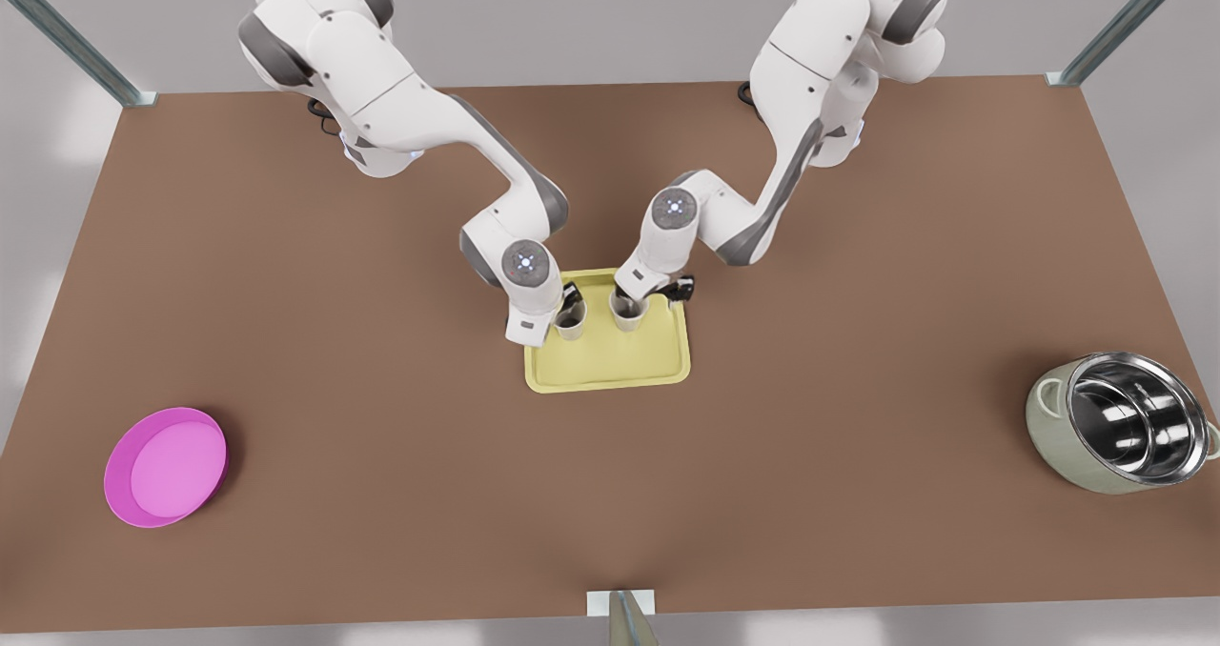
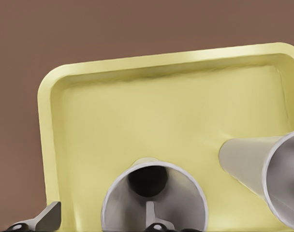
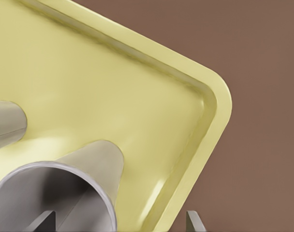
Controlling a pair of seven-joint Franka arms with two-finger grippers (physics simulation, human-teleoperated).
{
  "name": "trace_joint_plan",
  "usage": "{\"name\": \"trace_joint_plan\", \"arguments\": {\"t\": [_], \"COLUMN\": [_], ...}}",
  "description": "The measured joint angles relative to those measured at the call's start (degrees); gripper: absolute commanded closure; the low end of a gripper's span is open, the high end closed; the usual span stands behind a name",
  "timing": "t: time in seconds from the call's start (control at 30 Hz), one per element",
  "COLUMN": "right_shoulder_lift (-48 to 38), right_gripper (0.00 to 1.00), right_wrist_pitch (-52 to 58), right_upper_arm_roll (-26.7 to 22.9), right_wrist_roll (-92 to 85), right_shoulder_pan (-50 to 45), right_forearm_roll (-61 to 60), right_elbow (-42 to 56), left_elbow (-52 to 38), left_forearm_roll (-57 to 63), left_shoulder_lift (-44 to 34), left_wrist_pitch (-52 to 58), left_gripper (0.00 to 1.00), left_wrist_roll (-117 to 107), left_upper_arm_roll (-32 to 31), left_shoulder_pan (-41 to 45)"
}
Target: Use the left arm to pick up the white IKEA cup from the tray and place it on the middle-left position; use the right arm to pick up the white IKEA cup from the tray and place it on the middle-right position
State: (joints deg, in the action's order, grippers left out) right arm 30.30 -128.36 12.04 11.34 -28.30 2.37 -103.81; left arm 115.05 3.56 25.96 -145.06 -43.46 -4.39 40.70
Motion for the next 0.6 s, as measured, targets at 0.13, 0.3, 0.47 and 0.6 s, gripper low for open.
{"name": "trace_joint_plan", "arguments": {"t": [0.13, 0.3, 0.47, 0.6], "right_shoulder_lift": [0.77, 1.38, 1.32, -1.59], "right_gripper": [0.12, 0.56, 0.89, 0.92], "right_wrist_pitch": [-0.89, -1.45, -1.49, -0.14], "right_upper_arm_roll": [0.00, 0.08, 0.00, -0.17], "right_wrist_roll": [0.56, 1.04, 1.32, 0.80], "right_shoulder_pan": [-0.14, -0.67, -0.80, 1.13], "right_forearm_roll": [0.06, 0.13, -0.29, -1.15], "right_elbow": [-0.10, -0.01, 0.15, 1.09], "left_elbow": [-0.83, -1.49, -0.59, 0.84], "left_forearm_roll": [0.27, 1.11, 1.62, 1.71], "left_shoulder_lift": [0.20, -0.94, -9.20, -11.08], "left_wrist_pitch": [-1.01, -1.15, 4.88, 8.47], "left_gripper": [1.00, 1.00, 1.00, 1.00], "left_wrist_roll": [-1.36, -4.22, -4.36, 1.18], "left_upper_arm_roll": [0.08, 0.12, 0.29, 0.38], "left_shoulder_pan": [0.08, 0.10, -8.27, -23.93]}}
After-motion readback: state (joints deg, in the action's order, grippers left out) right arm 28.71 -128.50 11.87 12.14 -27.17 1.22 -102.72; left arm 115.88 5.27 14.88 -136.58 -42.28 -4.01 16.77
